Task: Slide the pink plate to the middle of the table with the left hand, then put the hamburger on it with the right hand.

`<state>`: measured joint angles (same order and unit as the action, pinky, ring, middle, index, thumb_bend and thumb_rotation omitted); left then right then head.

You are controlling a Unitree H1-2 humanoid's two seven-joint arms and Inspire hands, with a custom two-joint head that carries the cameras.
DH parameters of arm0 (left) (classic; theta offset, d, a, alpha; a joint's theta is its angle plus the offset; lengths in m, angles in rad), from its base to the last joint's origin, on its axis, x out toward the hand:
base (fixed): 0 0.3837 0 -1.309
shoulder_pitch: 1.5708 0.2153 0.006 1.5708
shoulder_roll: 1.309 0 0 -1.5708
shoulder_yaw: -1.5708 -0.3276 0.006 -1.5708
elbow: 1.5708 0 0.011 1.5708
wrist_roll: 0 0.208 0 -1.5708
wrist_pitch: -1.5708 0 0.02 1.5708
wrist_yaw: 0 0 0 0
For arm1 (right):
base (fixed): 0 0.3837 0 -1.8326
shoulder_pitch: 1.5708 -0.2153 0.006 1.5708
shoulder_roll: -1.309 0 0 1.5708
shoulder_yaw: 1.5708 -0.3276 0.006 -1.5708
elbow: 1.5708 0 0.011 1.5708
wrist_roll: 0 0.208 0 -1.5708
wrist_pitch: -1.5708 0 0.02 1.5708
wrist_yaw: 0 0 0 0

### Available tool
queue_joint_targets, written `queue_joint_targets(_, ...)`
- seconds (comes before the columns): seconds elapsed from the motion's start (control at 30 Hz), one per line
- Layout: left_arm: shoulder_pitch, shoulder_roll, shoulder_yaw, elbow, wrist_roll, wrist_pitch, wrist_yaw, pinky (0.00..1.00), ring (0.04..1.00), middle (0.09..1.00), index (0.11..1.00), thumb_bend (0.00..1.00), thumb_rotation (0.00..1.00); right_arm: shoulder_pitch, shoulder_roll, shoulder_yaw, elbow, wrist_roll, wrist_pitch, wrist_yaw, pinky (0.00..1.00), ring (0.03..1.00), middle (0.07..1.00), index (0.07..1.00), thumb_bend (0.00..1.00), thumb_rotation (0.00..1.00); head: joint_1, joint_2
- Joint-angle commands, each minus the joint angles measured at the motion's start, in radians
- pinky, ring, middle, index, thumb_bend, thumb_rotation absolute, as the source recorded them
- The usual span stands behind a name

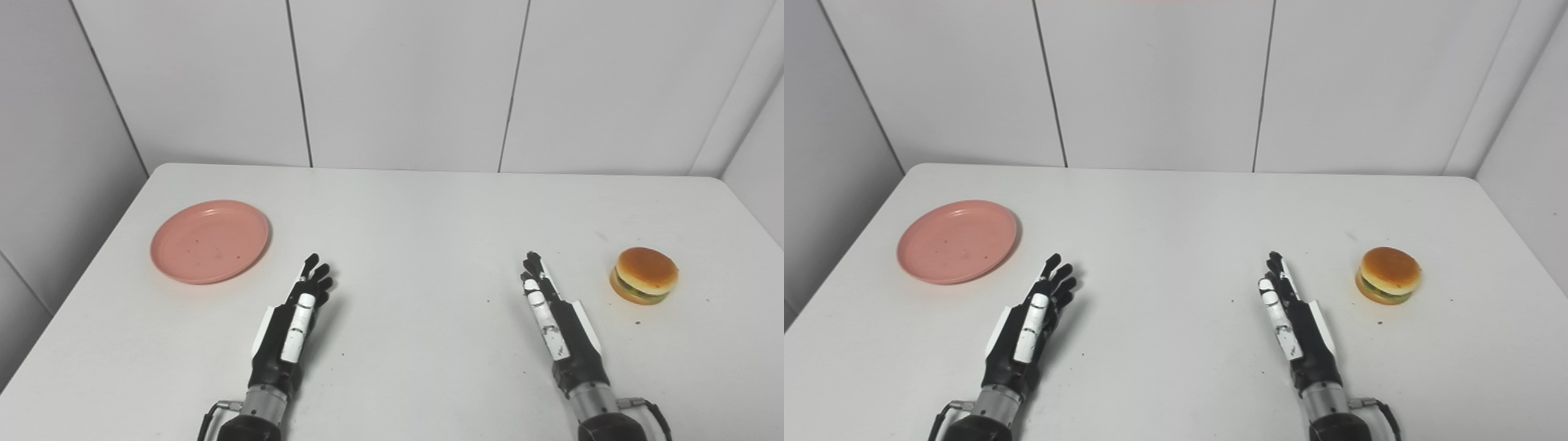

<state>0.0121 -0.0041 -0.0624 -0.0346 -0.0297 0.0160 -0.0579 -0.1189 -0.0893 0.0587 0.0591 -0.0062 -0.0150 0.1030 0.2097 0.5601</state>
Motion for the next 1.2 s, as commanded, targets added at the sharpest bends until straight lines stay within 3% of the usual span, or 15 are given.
queue_joint_targets(0.0, 0.002, -0.037, -0.032, 0.050, 0.024, -0.009, 0.007, 0.95, 0.933, 0.953, 0.956, 0.54, 0.99, 0.016, -0.015, -0.015, 0.055, 0.026, -0.066, 0.015, 1.00, 0.979, 0.991, 1.000, 0.16, 1.00, 0.034, -0.012)
queue_joint_targets(0.2, -0.008, -0.072, -0.041, 0.086, 0.031, -0.038, 0.020, 0.96, 0.938, 0.954, 0.955, 0.52, 0.98, 0.009, -0.031, -0.031, 0.098, 0.038, -0.099, 0.024, 1.00, 0.978, 0.983, 0.992, 0.18, 1.00, 0.087, -0.038)
queue_joint_targets(0.63, -0.007, -0.066, -0.042, 0.084, 0.049, -0.045, 0.019, 0.96, 0.938, 0.954, 0.955, 0.53, 1.00, 0.007, -0.021, -0.032, 0.103, 0.043, -0.111, 0.021, 1.00, 0.983, 0.980, 0.984, 0.13, 1.00, 0.079, -0.034)
queue_joint_targets(0.9, -0.004, -0.054, -0.035, 0.053, 0.054, -0.019, 0.019, 0.95, 0.934, 0.952, 0.951, 0.55, 0.99, 0.015, -0.013, -0.025, 0.081, 0.033, -0.103, 0.019, 1.00, 0.980, 0.984, 0.989, 0.14, 1.00, 0.074, -0.023)
queue_joint_targets(1.17, -0.022, -0.014, -0.028, -0.021, 0.047, 0.054, -0.007, 0.95, 0.936, 0.952, 0.951, 0.57, 0.99, 0.023, -0.008, -0.012, 0.054, 0.029, -0.093, 0.024, 1.00, 0.979, 0.991, 0.999, 0.12, 1.00, 0.079, -0.019)
